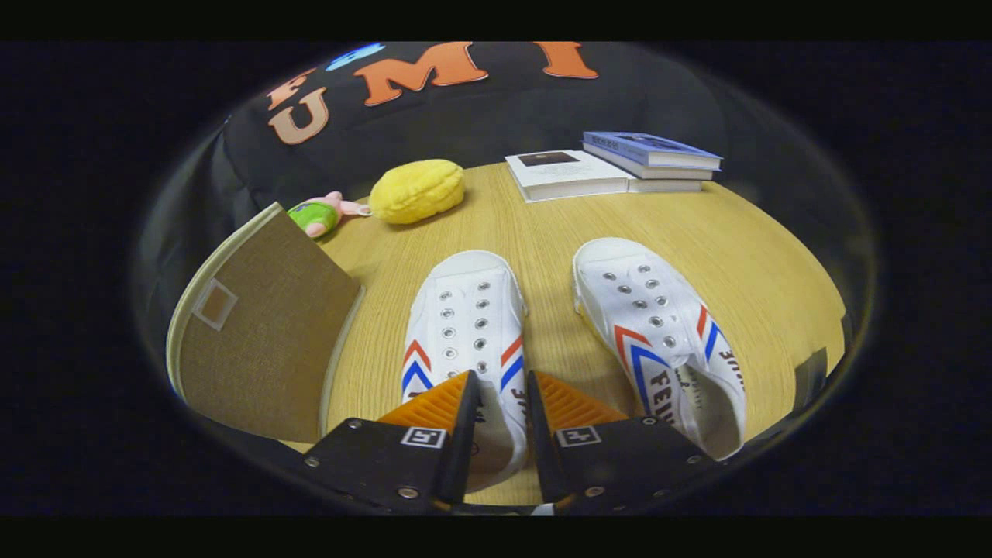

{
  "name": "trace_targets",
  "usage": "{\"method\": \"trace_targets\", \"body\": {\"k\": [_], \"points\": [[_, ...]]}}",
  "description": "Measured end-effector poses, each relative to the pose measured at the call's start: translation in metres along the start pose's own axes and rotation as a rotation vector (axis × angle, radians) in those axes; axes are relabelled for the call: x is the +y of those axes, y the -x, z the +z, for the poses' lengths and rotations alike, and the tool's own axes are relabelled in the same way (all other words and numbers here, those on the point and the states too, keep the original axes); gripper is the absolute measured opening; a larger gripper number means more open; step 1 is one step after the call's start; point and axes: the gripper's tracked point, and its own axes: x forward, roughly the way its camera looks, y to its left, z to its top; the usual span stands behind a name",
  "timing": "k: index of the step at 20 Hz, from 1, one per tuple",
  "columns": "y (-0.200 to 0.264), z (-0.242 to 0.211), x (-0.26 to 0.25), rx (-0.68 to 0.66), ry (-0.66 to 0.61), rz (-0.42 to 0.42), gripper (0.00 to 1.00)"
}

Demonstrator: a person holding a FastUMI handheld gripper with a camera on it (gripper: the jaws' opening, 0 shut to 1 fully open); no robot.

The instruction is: Open the storage box then place both shoes into the box .Put the left shoe in first, then the right shoe, with the right side of both shoes facing outward in a uniform manner.

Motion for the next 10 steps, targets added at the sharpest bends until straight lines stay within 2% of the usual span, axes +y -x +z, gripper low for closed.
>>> {"method": "trace_targets", "body": {"k": [1,3,6,10], "points": [[0.001,0.0,0.001,0.001,-0.007,0.004,0.27],[0.002,0.003,-0.002,-0.01,-0.032,0.002,0.16],[0.005,0.002,-0.001,-0.014,-0.14,0.018,0.01],[0.021,0.023,0.003,-0.061,-0.163,-0.03,0.0]]}}
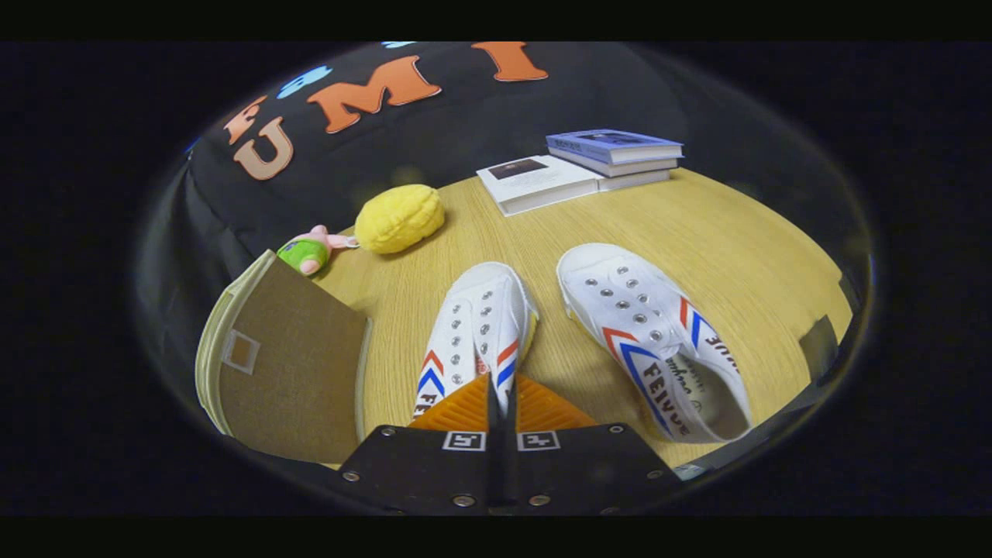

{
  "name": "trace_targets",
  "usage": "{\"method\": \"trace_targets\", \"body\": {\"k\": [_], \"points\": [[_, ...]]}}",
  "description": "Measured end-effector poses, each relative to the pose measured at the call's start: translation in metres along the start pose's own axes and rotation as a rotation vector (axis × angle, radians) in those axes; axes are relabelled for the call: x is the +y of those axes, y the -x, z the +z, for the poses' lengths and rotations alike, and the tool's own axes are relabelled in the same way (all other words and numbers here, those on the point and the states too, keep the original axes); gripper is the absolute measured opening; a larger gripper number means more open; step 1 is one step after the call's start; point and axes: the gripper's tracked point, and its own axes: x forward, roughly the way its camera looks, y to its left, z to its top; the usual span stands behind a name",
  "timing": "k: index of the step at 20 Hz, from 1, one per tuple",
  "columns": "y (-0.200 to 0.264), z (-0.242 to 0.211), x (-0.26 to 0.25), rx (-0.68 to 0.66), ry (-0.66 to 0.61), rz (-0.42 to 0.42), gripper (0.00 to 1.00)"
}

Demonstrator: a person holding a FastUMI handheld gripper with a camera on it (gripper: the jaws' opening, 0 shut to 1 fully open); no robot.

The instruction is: Open the storage box then place both shoes into the box .Put the left shoe in first, then the right shoe, with the right side of both shoes facing outward in a uniform manner.

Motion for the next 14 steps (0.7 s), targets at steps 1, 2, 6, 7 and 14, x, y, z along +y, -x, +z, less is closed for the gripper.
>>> {"method": "trace_targets", "body": {"k": [1,2,6,7,14], "points": [[0.005,0.008,0.005,-0.013,-0.014,0.012,0.0],[0.012,0.017,0.013,-0.024,-0.032,0.034,0.0],[0.037,0.056,0.031,-0.102,-0.076,0.031,0.0],[0.043,0.066,0.037,-0.126,-0.081,0.023,0.0],[0.083,0.122,0.118,-0.223,-0.054,0.13,0.0]]}}
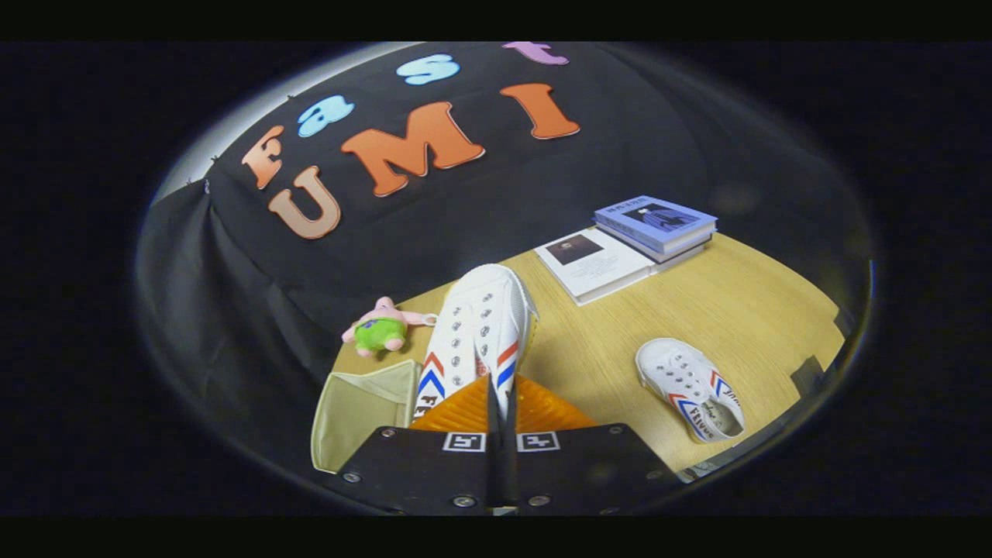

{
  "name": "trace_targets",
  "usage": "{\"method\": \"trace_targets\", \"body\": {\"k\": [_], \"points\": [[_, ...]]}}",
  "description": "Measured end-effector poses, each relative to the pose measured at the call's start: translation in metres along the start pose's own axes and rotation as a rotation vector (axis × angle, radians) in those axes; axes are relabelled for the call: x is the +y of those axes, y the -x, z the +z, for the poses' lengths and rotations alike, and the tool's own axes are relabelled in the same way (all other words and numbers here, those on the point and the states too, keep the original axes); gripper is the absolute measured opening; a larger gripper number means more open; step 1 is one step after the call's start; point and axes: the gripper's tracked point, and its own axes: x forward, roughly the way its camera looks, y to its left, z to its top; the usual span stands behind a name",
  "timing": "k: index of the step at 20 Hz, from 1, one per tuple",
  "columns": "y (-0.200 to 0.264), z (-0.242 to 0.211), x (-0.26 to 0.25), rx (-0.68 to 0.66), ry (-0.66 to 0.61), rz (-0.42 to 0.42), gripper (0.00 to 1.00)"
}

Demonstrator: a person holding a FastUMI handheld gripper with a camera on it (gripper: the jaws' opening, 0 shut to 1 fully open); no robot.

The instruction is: Open the storage box then place both shoes into the box .Put the left shoe in first, then the right shoe, with the right side of both shoes facing outward in a uniform manner.

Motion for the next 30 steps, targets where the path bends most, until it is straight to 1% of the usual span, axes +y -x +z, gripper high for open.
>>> {"method": "trace_targets", "body": {"k": [3,6,9,13,15,17,21,27,30], "points": [[0.002,0.009,0.041,-0.021,0.023,0.051,0.0],[0.0,0.002,0.087,-0.02,0.043,0.113,0.0],[-0.004,-0.021,0.128,0.011,0.081,0.171,0.0],[-0.012,-0.061,0.164,0.061,0.128,0.209,0.0],[-0.014,-0.079,0.171,0.084,0.145,0.209,0.0],[-0.014,-0.091,0.172,0.101,0.163,0.203,0.0],[-0.006,-0.112,0.177,0.133,0.19,0.217,0.0],[0.009,-0.14,0.171,0.171,0.192,0.206,0.01],[0.007,-0.151,0.163,0.195,0.194,0.179,0.01]]}}
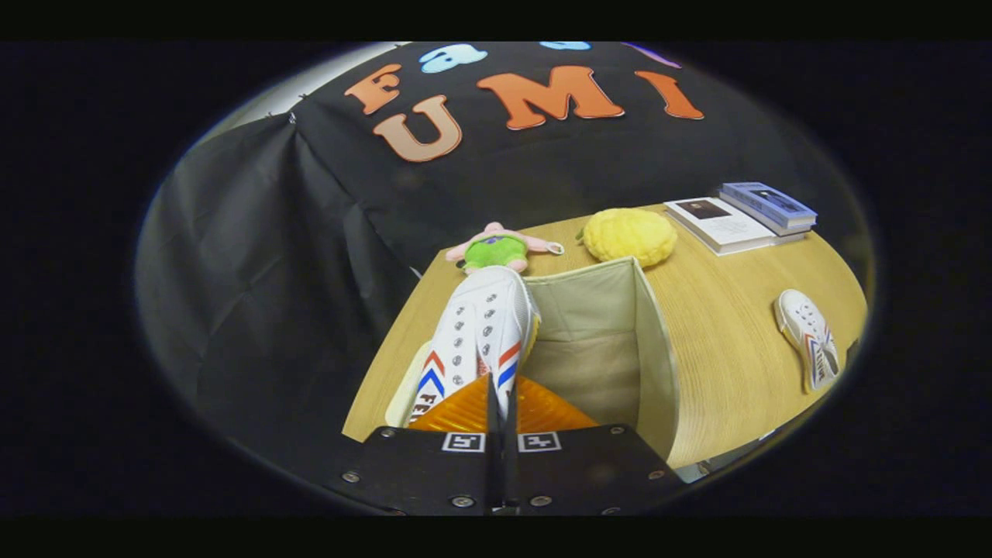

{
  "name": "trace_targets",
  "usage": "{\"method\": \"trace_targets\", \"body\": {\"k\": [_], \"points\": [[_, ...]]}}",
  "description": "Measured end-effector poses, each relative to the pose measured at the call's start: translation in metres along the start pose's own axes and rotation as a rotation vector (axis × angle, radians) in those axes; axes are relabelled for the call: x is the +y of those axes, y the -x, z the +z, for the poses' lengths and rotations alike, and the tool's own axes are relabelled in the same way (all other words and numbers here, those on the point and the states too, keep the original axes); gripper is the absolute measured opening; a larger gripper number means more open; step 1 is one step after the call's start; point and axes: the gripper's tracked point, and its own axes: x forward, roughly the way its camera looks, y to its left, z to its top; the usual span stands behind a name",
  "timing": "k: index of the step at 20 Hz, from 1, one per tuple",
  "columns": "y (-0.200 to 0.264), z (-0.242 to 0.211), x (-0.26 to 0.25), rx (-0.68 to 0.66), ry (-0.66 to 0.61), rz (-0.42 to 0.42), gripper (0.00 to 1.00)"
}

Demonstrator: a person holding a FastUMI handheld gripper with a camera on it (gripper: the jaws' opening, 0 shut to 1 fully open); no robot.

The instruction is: Open the storage box then place both shoes into the box .Put the left shoe in first, then the right shoe, with the right side of both shoes facing outward in a uniform manner.

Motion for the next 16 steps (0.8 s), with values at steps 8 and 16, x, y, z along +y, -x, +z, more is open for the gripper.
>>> {"method": "trace_targets", "body": {"k": [8,16], "points": [[0.005,0.022,0.0,-0.041,0.09,0.013,0.98],[0.03,0.073,-0.045,-0.152,0.128,-0.019,0.98]]}}
